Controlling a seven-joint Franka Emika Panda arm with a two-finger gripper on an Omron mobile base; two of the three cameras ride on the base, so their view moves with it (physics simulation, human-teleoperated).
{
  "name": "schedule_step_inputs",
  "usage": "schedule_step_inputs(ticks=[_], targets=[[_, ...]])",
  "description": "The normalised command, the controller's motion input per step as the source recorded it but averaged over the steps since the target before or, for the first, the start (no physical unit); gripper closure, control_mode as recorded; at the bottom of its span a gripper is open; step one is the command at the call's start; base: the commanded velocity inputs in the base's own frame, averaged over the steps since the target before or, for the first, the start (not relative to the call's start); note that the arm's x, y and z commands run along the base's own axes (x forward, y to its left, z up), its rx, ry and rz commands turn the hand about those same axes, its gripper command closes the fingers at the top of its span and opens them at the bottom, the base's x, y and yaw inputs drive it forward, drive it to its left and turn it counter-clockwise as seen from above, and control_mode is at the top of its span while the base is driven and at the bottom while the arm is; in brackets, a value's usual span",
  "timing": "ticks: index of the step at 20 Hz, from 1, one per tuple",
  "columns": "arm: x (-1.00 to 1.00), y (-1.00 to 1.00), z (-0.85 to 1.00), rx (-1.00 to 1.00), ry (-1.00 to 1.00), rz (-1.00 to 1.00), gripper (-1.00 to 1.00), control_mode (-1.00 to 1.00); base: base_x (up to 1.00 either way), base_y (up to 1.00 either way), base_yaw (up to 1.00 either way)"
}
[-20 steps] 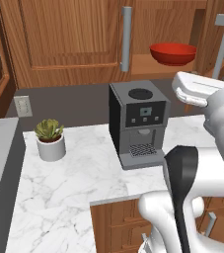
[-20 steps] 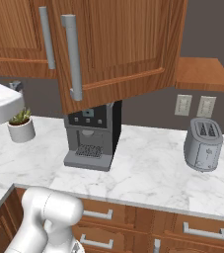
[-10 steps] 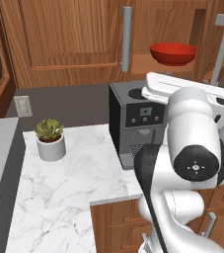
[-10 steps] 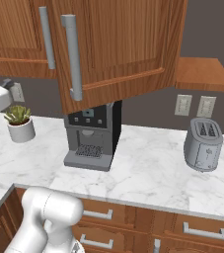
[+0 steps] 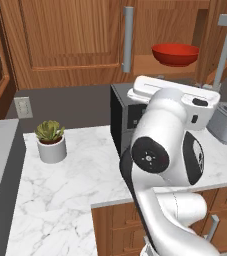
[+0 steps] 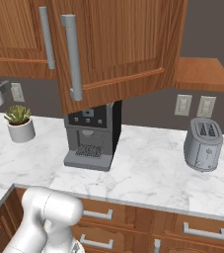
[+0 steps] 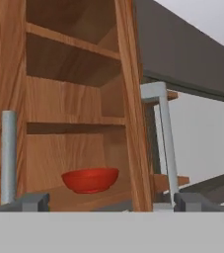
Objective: Move the bowls from the cabinet to the plates on the dining table.
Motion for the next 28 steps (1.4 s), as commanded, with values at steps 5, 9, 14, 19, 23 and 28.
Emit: schedule_step_inputs(ticks=[5,9,14,19,23,28], targets=[[0.14,-0.02,-0.01,-0.03,0.07,-0.17,-1.0,-1.0,0.0,0.0,0.0],[0.22,-0.07,0.0,0.0,0.06,-0.11,-1.0,-1.0,0.0,0.0,0.0],[0.19,-0.04,0.0,0.0,0.04,-0.09,-1.0,-1.0,0.0,0.0,0.0],[0.14,-0.01,-0.04,0.0,0.01,-0.07,-1.0,-1.0,0.0,0.0,0.0],[0.08,-0.1,-0.04,0.0,0.0,-0.07,-1.0,-1.0,0.0,0.0,0.0],[0.05,-0.21,-0.01,0.0,0.0,-0.05,-1.0,-1.0,0.0,0.0,0.0]])
